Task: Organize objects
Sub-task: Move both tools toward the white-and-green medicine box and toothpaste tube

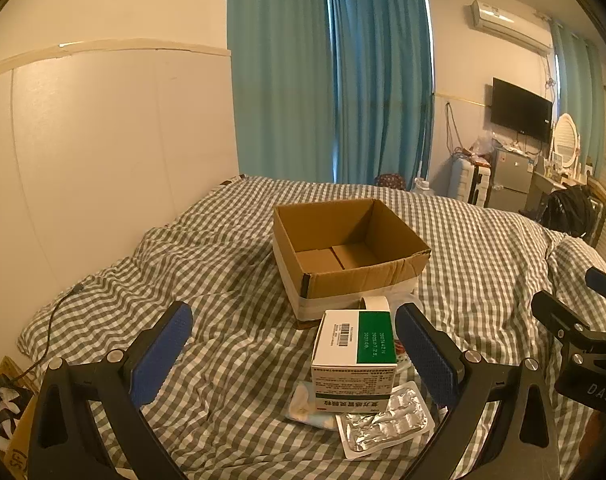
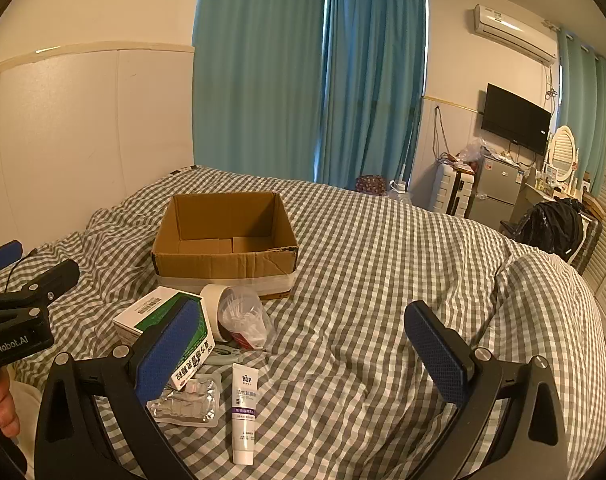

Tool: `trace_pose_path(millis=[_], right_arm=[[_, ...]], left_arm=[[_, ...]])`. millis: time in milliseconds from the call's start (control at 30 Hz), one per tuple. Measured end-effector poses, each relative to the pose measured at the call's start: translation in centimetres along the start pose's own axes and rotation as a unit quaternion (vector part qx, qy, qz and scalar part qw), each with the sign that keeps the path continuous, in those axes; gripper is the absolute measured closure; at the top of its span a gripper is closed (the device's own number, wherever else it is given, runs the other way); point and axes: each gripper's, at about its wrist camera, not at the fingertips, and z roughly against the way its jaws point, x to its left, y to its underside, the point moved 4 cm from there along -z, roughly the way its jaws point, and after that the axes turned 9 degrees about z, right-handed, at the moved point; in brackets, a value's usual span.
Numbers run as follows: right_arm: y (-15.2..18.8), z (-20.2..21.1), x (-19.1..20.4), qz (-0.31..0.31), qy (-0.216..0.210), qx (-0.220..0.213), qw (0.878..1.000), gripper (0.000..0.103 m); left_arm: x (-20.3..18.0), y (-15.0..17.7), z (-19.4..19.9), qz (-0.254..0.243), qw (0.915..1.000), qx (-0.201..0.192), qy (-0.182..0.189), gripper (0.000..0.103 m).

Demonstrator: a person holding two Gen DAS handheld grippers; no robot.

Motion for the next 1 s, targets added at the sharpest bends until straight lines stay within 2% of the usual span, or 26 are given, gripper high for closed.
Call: trace_pose_path(millis=[1000], right_arm=[[0.78, -0.33, 0.62, 0.002, -0.008, 0.017, 1.0, 0.0]], left_arm=[[0.29, -0.01, -0.32, -0.002, 0.9999, 0.015, 0.007, 0.0]])
